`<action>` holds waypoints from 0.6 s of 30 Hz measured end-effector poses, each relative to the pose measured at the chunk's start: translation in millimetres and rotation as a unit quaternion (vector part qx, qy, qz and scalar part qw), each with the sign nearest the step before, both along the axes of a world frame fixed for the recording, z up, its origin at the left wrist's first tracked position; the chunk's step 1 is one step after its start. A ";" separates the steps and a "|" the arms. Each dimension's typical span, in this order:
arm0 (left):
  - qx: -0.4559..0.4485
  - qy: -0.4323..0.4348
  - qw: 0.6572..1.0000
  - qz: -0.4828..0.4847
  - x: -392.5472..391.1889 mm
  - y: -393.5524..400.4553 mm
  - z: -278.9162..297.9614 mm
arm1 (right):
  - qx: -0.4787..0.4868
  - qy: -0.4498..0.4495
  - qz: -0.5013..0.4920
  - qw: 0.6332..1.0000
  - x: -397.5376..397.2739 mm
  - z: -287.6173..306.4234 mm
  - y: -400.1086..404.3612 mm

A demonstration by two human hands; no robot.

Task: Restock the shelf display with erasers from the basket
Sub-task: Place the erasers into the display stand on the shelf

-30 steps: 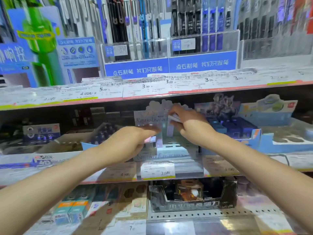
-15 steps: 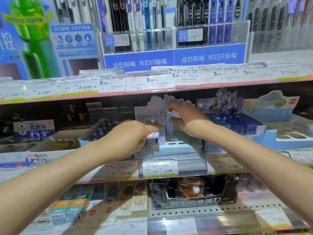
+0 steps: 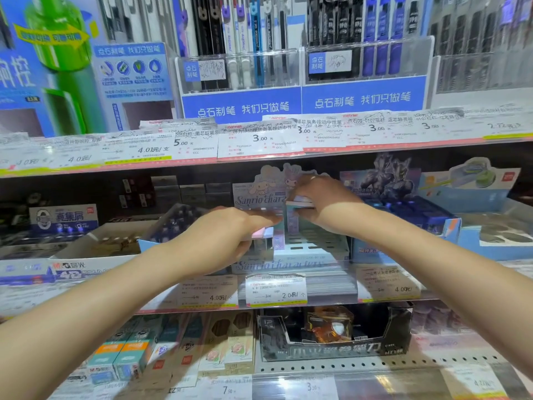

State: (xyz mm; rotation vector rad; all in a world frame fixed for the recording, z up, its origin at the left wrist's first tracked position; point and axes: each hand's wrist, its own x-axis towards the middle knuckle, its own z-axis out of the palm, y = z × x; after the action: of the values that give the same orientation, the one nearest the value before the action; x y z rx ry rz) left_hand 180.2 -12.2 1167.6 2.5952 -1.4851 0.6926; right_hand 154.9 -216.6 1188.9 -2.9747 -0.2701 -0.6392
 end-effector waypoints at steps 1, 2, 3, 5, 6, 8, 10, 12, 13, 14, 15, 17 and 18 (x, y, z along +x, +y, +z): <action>-0.004 0.000 1.000 0.000 -1.2 -0.1 0.1 | -0.004 -0.001 0.000 1.000 0.2 -0.2 -1.4; -0.006 0.000 1.000 -0.002 -1.9 -0.2 -0.2 | -0.005 -0.002 -0.001 1.000 0.3 -0.4 -3.3; -0.009 0.001 1.000 -0.003 -2.8 -0.6 -0.7 | -0.003 -0.002 -0.004 1.000 0.3 -0.6 -5.3; -0.009 0.004 1.000 0.000 -3.3 -0.9 -0.6 | -0.001 -0.006 -0.008 1.000 0.3 -0.2 -8.0; -0.008 0.008 1.000 0.002 -2.9 -0.8 0.0 | -0.001 -0.006 -0.007 1.000 0.7 -0.4 -7.9; -0.007 0.017 1.000 0.002 -2.4 -0.6 1.6 | 0.000 0.001 -0.002 1.000 1.5 -1.3 -4.7; -0.008 0.019 1.000 0.006 -3.2 -0.6 3.1 | 0.000 0.009 0.003 1.000 2.0 -2.2 -2.2; -0.008 0.022 1.000 0.006 -3.8 -0.8 3.1 | -0.005 0.009 -0.008 1.000 2.7 -1.6 -5.2; -0.008 0.023 1.000 0.002 -4.1 -0.8 3.2 | -0.010 0.007 -0.021 1.000 2.4 -0.9 -8.4; -0.009 0.024 1.000 -0.003 -4.6 -0.4 3.3 | -0.018 0.009 -0.030 0.999 2.1 -0.3 -11.3; -0.010 0.025 1.000 -0.006 -5.2 0.0 3.6 | -0.021 0.017 -0.032 0.999 0.6 -0.3 -14.0; -0.011 0.029 0.999 -0.008 -6.4 0.3 5.1 | -0.017 0.037 -0.022 0.999 -2.4 -0.9 -17.5; -0.012 0.032 0.999 -0.007 -7.3 0.1 6.0 | -0.012 0.044 -0.016 0.999 -4.1 -1.7 -18.1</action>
State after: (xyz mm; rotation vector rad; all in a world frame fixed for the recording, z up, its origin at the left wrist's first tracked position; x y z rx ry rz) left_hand 172.9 -12.1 1173.6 2.5621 -1.4666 0.6154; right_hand 150.7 -234.7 1187.2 -3.0265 -0.2265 -0.5085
